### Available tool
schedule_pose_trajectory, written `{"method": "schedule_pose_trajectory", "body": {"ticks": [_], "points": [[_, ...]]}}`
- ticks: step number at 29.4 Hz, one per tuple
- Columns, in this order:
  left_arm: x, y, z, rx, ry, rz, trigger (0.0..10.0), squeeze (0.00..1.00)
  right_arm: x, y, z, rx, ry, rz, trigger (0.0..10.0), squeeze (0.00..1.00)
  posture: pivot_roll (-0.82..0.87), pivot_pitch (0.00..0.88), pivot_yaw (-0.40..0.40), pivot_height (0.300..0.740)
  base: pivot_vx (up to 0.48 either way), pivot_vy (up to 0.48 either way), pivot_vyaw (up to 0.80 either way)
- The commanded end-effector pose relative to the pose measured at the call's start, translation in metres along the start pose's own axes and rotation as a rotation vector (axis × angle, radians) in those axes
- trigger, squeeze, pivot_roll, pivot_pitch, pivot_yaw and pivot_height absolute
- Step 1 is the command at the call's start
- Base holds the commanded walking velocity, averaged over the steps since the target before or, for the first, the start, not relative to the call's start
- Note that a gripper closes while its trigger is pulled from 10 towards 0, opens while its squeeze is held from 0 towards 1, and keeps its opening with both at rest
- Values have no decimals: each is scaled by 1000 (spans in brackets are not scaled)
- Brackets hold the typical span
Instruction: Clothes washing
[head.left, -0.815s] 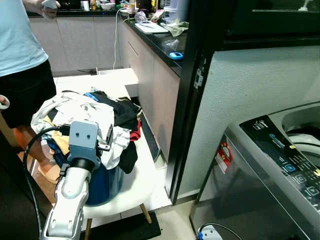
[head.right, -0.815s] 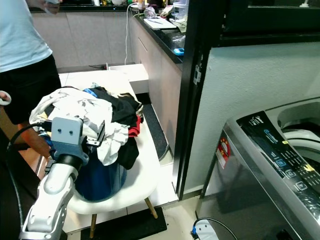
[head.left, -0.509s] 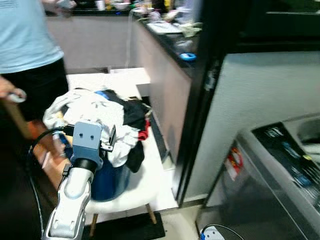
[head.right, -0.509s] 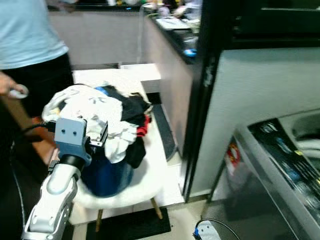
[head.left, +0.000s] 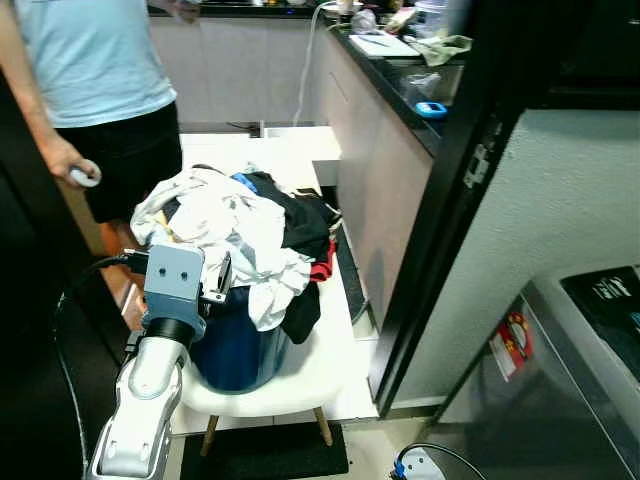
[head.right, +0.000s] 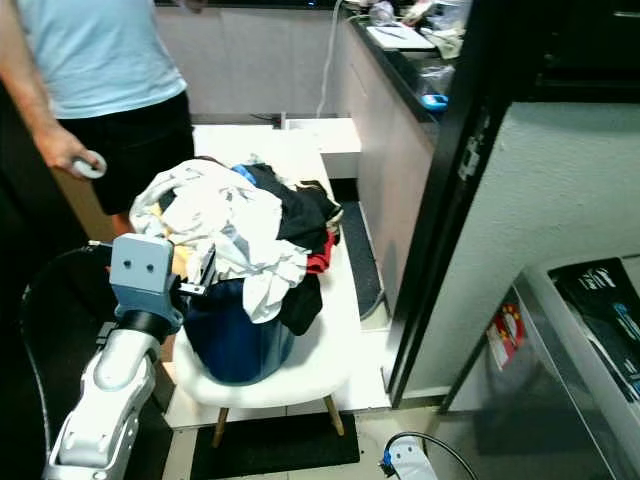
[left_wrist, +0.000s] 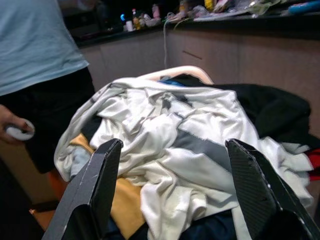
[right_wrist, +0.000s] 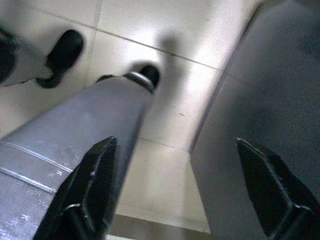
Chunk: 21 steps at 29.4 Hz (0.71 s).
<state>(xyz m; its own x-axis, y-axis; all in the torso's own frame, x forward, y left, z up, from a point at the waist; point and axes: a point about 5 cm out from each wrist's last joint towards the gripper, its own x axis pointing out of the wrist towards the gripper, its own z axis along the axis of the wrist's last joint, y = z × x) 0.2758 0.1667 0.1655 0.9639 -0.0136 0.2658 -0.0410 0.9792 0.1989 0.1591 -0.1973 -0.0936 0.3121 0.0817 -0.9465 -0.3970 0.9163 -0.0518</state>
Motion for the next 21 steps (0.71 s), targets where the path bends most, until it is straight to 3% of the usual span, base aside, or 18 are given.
{"method": "schedule_pose_trajectory", "body": {"ticks": [1, 8, 16, 21], "points": [[-2, 2, -4, 8, 23, 10, 10000, 0, 0, -1, 3, 3, -11, -1, 10000, 0, 35, 0, -77, 740, 0, 0, 781], [-3, 2, -6, 8, 30, 13, 10000, 0, 0, 0, 4, 3, -14, 10, 10000, 0, 37, 0, -76, 740, 251, 0, 800], [-2, 2, -6, 4, 31, 13, 10000, 0, 0, -2, 3, 19, -8, -19, 10000, 0, 33, 0, -74, 740, 251, 0, 0], [-2, 12, -11, -24, 52, 73, 10000, 0, 0, -3, 2, 14, 0, -29, 10000, 0, 33, 0, -74, 740, 0, 0, 0]]}}
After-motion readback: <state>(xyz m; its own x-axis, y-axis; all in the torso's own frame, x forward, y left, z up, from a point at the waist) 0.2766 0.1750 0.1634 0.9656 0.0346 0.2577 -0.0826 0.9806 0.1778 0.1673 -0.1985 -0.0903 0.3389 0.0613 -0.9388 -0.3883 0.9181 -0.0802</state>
